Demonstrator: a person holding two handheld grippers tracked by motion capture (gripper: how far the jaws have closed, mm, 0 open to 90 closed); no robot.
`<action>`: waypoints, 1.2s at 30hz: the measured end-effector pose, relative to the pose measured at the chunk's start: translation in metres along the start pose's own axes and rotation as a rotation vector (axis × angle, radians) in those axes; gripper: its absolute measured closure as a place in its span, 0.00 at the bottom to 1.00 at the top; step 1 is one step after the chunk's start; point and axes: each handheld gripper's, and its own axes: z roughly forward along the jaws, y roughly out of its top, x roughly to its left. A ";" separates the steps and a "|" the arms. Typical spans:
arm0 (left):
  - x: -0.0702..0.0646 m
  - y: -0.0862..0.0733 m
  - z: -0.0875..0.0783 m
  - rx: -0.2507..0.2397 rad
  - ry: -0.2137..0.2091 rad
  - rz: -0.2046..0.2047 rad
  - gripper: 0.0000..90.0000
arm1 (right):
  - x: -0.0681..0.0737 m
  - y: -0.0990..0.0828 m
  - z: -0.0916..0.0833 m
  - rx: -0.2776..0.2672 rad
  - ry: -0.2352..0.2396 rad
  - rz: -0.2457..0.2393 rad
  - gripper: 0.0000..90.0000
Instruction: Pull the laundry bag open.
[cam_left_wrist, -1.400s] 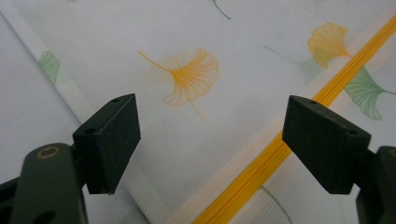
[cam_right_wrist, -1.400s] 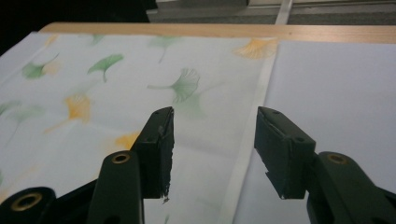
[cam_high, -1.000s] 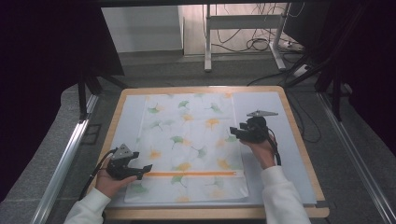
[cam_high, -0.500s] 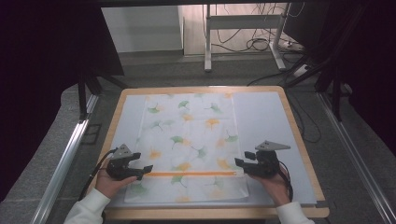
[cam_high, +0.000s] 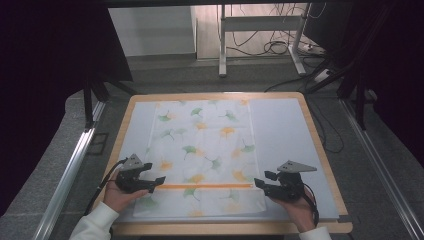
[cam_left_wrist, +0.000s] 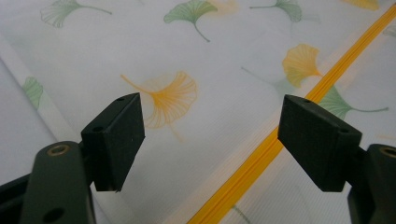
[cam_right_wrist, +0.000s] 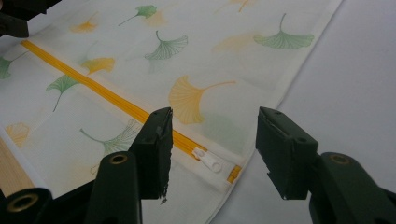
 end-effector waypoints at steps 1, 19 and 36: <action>-0.002 0.003 0.000 0.002 -0.007 0.011 0.24 | 0.002 0.000 -0.001 0.000 -0.001 0.000 0.53; -0.014 0.025 0.005 -0.032 -0.067 0.031 0.26 | 0.025 -0.019 -0.004 0.112 0.095 -0.087 0.99; -0.057 0.053 0.038 0.008 -0.185 0.128 0.33 | 0.036 -0.024 -0.002 0.163 0.116 -0.134 0.99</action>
